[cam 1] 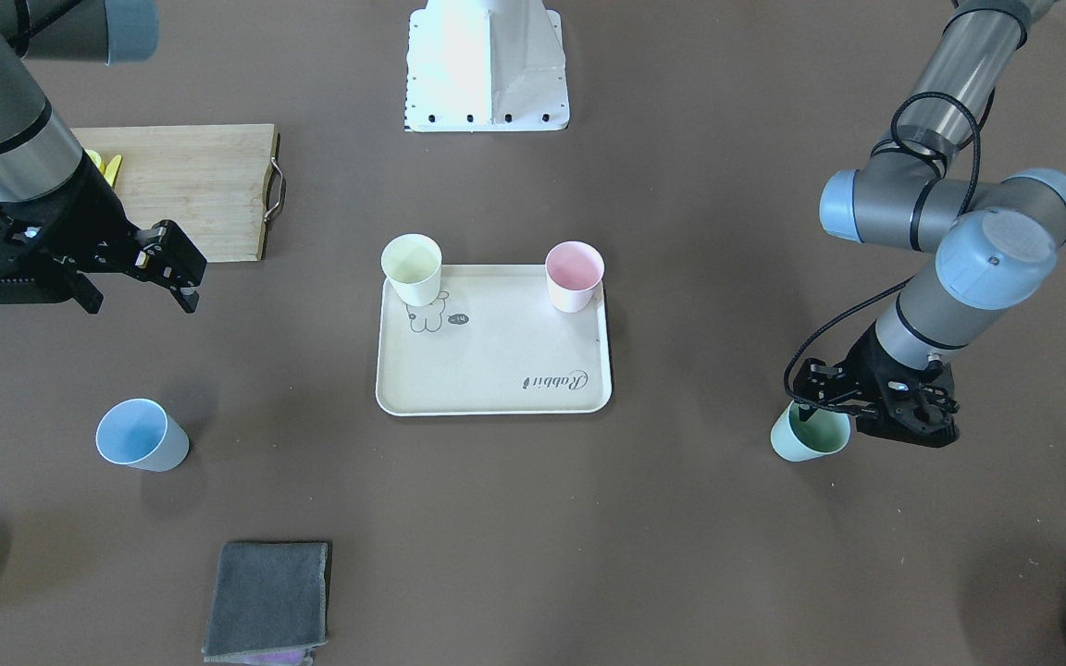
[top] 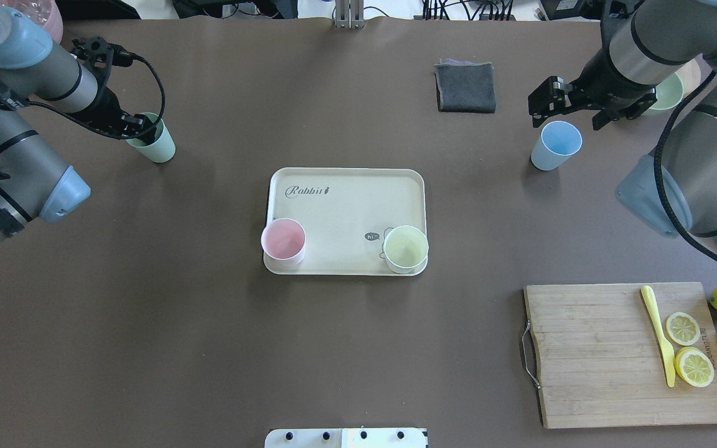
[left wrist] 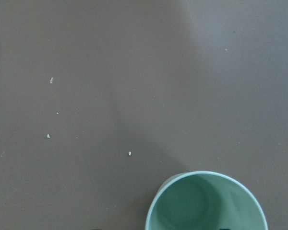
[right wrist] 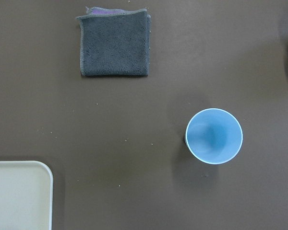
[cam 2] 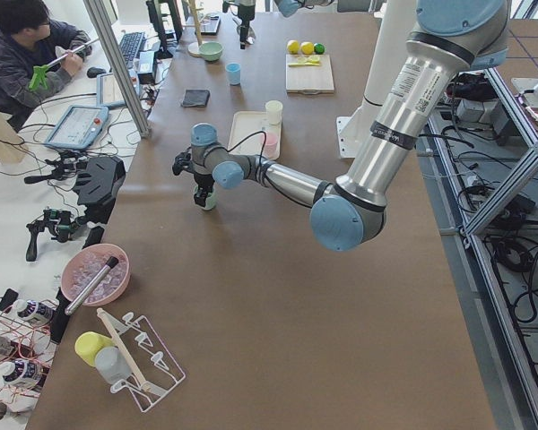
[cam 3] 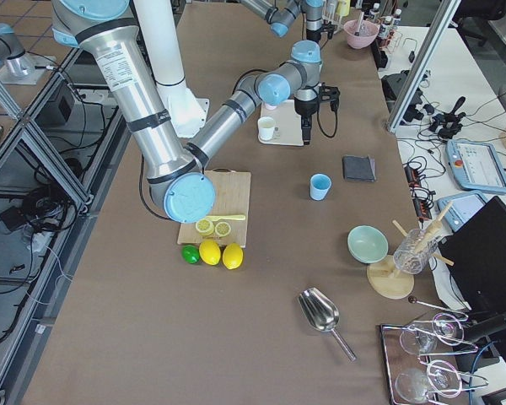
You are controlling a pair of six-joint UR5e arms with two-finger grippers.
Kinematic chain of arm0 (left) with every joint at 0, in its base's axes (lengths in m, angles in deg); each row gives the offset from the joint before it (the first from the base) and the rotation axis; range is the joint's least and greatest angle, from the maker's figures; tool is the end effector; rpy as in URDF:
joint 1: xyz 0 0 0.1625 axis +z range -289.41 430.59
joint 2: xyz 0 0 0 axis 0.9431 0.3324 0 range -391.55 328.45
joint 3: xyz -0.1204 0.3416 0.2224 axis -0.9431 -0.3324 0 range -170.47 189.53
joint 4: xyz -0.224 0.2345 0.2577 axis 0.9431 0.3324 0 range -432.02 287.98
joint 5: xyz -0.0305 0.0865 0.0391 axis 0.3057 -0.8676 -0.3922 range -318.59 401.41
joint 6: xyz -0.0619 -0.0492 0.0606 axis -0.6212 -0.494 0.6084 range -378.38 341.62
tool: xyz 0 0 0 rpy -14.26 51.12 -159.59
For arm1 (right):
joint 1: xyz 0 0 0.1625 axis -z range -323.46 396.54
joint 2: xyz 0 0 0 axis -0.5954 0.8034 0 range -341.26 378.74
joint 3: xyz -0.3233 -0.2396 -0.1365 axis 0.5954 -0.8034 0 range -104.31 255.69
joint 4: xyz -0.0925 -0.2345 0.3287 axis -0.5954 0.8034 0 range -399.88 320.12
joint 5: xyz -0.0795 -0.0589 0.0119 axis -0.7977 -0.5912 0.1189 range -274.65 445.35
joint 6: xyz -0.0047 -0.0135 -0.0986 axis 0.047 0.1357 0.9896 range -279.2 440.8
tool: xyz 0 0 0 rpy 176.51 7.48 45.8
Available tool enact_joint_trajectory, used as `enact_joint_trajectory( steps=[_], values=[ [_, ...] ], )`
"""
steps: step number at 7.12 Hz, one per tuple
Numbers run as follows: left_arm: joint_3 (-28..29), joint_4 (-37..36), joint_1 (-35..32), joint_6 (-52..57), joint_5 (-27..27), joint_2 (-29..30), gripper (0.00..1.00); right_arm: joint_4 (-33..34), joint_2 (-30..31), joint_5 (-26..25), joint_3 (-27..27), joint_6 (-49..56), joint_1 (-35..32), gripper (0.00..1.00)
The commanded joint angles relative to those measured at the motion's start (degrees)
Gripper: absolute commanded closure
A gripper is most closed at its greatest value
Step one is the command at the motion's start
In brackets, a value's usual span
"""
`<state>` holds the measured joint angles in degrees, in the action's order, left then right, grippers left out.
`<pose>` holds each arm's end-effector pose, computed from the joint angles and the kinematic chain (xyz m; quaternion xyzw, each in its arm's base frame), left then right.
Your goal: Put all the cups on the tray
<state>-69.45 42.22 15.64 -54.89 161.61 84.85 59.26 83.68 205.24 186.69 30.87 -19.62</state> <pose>0.3333 -0.6198 0.4419 0.1220 0.3901 0.0768 0.9094 -0.2555 -0.5314 0.2742 0.0645 -0.3863 0.0474 0.9189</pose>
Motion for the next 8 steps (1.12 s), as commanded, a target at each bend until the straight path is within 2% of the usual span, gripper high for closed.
enact_joint_trajectory(
  steps=[1, 3, 4, 5, 6, 8],
  values=[
    [0.41, 0.11, 0.63, 0.03, 0.03, 0.06, 1.0, 0.0, 0.01, -0.09, 0.01, 0.0, 0.08, 0.0],
    [-1.07, -0.59, 0.02, -0.41, 0.12, 2.16, 1.0, 0.0, 0.19, -0.09, 0.0, 0.0, 0.0, 0.0],
    [-2.22, -2.16, -0.25, -2.15, 1.86, 3.83, 1.0, 0.0, 0.19, -0.09, 0.01, 0.0, 0.0, 0.0],
    [-3.45, -7.05, -0.25, -4.78, 4.92, 7.24, 1.0, 0.0, 0.45, -0.09, 0.01, -0.09, 0.0, 0.0],
    [-5.63, -11.19, 0.27, -8.02, 4.87, 9.18, 1.0, 0.0, 0.8, -0.09, 0.01, -0.09, 0.0, 0.0],
    [-5.92, -11.58, 6.48, -15.58, 2.08, 11.91, 1.0, -0.09, 1.5, -0.09, 0.01, -0.09, 0.0, 0.0]
  ],
)
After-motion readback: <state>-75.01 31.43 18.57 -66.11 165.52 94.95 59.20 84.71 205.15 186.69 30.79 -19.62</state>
